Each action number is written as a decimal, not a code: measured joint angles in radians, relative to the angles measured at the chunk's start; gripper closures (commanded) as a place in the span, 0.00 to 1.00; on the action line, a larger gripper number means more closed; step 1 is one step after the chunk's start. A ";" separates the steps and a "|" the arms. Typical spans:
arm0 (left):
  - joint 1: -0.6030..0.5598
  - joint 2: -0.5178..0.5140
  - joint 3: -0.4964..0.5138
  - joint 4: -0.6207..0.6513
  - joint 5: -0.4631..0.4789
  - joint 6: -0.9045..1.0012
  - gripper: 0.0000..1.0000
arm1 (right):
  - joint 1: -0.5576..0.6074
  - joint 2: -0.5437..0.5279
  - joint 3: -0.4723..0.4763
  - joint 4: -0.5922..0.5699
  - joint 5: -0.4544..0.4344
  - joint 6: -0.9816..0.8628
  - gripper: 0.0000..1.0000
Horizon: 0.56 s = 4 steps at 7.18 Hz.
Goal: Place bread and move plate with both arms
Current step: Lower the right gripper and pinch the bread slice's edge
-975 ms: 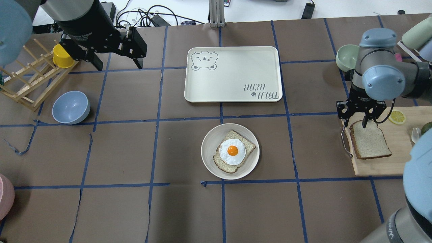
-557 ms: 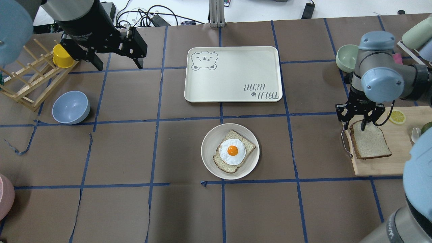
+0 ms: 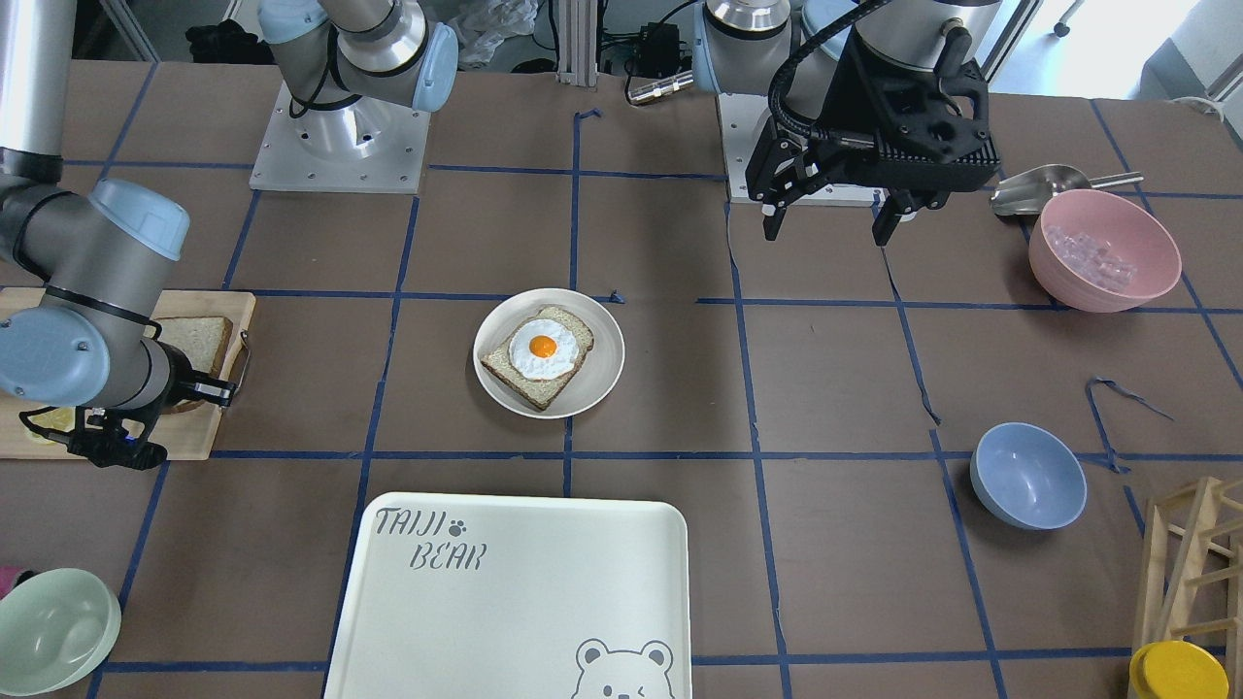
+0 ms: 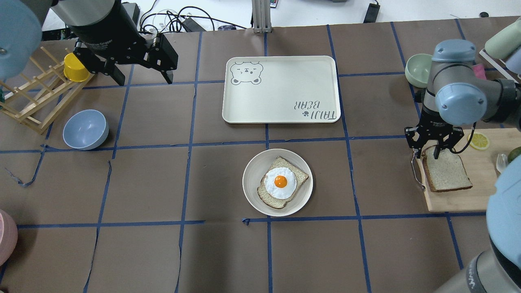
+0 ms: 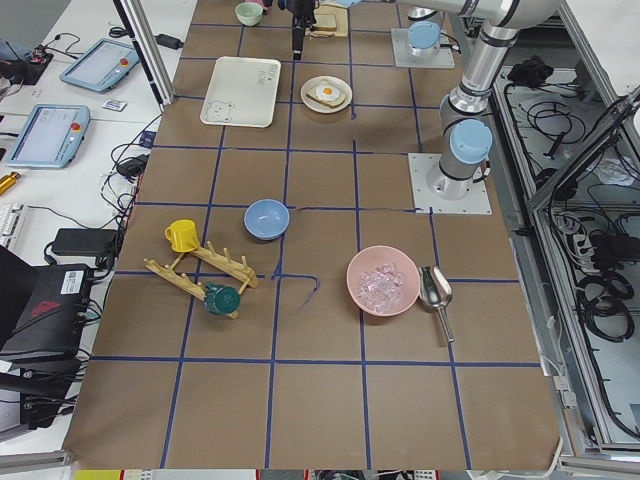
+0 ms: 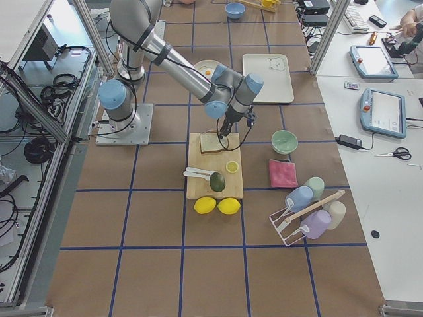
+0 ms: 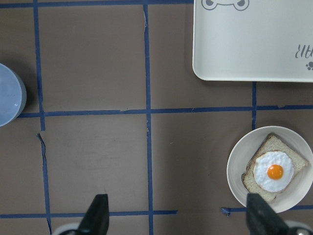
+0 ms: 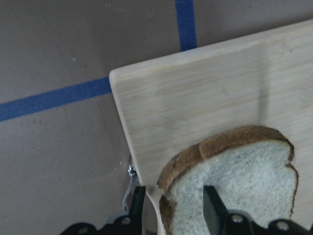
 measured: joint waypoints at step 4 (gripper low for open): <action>0.000 -0.004 0.001 0.000 -0.002 -0.001 0.00 | -0.001 0.000 0.013 0.006 -0.023 0.002 1.00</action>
